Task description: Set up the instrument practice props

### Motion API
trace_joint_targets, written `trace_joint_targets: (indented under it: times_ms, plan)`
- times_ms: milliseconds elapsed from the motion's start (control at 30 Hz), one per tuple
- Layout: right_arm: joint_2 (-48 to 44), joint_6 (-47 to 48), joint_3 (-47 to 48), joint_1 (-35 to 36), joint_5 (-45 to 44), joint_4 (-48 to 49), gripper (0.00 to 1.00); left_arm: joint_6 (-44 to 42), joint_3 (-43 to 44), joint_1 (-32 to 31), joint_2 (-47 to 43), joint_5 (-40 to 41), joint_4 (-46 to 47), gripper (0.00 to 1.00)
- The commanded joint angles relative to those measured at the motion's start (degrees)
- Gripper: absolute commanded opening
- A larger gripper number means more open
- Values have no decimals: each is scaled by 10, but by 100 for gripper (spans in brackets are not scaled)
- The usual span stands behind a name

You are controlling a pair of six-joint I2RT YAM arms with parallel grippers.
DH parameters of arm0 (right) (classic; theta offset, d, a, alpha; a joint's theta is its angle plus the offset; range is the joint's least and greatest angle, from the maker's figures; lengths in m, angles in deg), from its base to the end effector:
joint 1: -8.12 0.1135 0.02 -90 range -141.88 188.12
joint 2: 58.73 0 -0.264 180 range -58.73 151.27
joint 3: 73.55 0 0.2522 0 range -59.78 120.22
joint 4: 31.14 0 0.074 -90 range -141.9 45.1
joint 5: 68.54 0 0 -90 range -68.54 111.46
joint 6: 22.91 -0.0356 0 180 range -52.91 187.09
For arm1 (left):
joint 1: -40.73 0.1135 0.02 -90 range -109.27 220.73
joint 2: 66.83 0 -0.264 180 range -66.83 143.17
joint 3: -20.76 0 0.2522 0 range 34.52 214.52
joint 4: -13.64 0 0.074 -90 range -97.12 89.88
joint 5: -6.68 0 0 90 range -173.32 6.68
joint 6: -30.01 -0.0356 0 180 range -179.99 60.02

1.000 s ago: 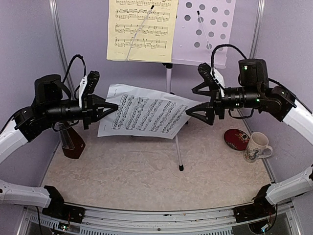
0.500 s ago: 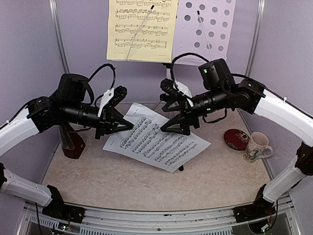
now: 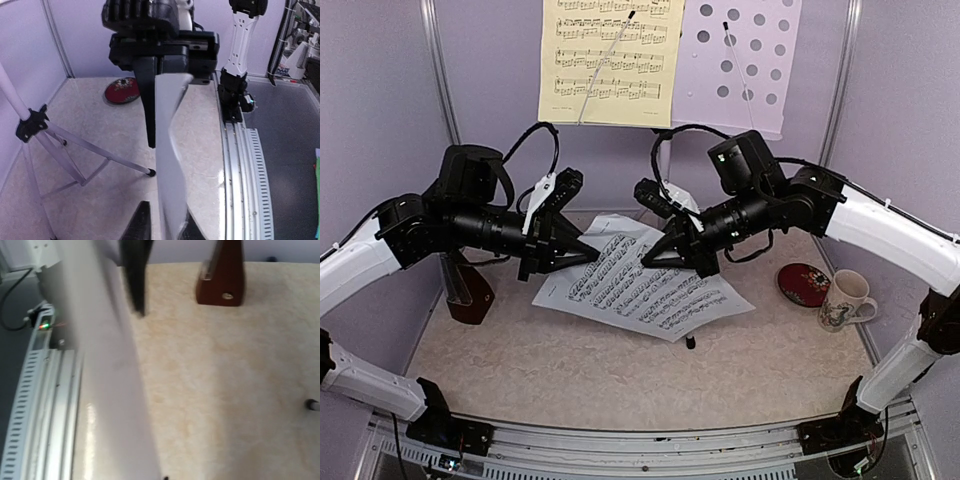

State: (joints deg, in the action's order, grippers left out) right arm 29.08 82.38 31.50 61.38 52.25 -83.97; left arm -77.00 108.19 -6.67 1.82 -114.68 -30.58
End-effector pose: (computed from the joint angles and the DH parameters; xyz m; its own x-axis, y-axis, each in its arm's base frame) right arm 0.1863 0.2800 0.3912 -0.0886 -0.4974 -0.8630 -0.9960 0.0509 0.0729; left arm 0.1603 -0.2017 0.3957 -0.0011 0.3703 -0.9289 0.9903 0.1294 0.0504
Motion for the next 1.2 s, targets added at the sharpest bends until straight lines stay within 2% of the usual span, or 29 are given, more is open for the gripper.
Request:
trace_joint_targets:
  times_ms: [0, 67, 100, 233, 300, 400, 500, 667, 867, 967, 1033, 1167]
  plan:
    - [-46, -30, -27, 1, -46, 60, 0, 33, -28, 4, -26, 37, 93, 39]
    - [-85, -41, -58, -13, -15, 119, 0, 78, -105, 31, -66, 28, 198, 60]
    - [-101, -48, -71, -21, 5, 140, 0, 103, -144, 48, -85, 17, 256, 67]
    - [-149, -75, -95, -54, 68, 194, 0, 185, -245, 103, -140, 9, 435, 73]
    - [-169, -86, -104, -67, 89, 218, 0, 206, -281, 110, -153, 27, 518, 75]
    - [-196, -107, -127, -82, 113, 269, 0, 254, -316, 104, -140, 8, 614, 78]
    - [-214, -140, -156, -96, 135, 333, 0, 281, -311, 74, -97, -24, 660, 77]
    - [-219, -198, -194, -110, 166, 439, 0, 233, -272, -8, -42, -31, 672, 75]
    - [-214, -256, -221, -125, 184, 522, 0, 227, -263, -36, -24, -37, 714, 74]
    - [-213, -274, -233, -129, 190, 546, 0, 225, -256, -42, -19, -15, 718, 72]
    - [-211, -286, -239, -131, 196, 558, 0, 231, -248, -44, -14, 12, 724, 66]
    - [-208, -305, -252, -135, 200, 586, 0, 263, -231, -48, 7, 37, 770, 42]
